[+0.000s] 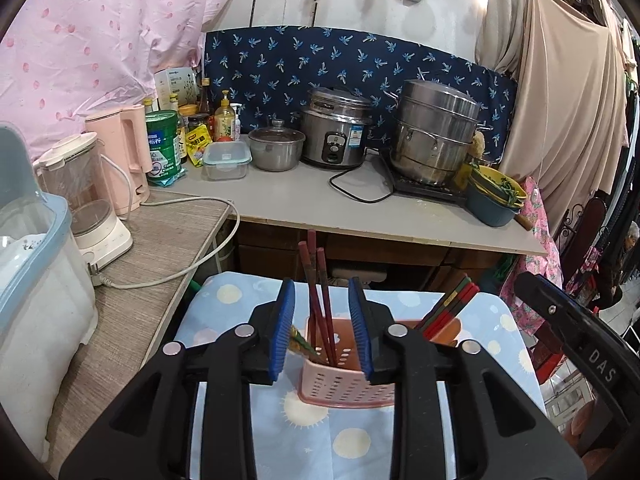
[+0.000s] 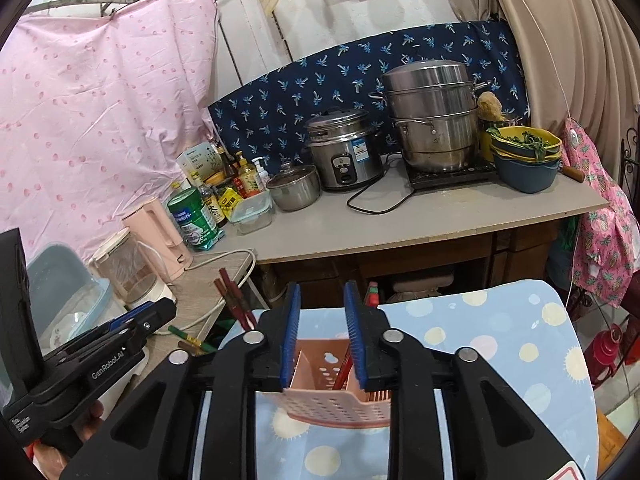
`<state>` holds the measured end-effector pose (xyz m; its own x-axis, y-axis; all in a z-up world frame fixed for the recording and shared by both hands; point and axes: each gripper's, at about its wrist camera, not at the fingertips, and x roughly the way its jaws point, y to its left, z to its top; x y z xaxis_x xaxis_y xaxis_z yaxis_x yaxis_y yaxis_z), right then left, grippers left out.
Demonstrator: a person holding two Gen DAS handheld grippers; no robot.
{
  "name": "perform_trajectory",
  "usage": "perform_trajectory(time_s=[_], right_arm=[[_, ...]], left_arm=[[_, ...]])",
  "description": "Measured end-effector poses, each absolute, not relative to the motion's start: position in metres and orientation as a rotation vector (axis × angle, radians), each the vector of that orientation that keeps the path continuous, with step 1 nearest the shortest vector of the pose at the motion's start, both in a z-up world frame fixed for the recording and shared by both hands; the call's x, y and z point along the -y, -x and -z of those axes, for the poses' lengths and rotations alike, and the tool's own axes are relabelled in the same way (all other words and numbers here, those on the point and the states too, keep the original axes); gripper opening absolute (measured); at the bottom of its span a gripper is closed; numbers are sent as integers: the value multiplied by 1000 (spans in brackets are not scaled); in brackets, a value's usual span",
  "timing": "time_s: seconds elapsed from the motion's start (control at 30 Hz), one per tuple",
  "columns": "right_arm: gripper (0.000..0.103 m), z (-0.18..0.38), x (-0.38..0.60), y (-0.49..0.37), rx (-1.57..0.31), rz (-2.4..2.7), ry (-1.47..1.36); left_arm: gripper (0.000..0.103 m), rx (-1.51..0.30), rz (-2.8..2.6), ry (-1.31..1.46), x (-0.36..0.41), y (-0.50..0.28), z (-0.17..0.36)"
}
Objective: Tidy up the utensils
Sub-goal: 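Lower the chopsticks into the basket and open both tools, then withdraw both open tools back from the pink basket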
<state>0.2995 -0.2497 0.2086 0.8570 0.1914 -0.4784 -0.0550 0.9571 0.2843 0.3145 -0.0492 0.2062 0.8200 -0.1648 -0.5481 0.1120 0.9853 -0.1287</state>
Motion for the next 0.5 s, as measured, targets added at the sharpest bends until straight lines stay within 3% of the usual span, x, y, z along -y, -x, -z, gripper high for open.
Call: perform_trajectory(time_s=[0.4, 0.5], right_arm=[[36, -190, 231, -260, -550, -129, -199], [38, -186, 227, -251, -557, -127, -191]], left_arm=[[38, -609, 99, 43, 45, -282, -192], [47, -613, 88, 40, 42, -272, -189]])
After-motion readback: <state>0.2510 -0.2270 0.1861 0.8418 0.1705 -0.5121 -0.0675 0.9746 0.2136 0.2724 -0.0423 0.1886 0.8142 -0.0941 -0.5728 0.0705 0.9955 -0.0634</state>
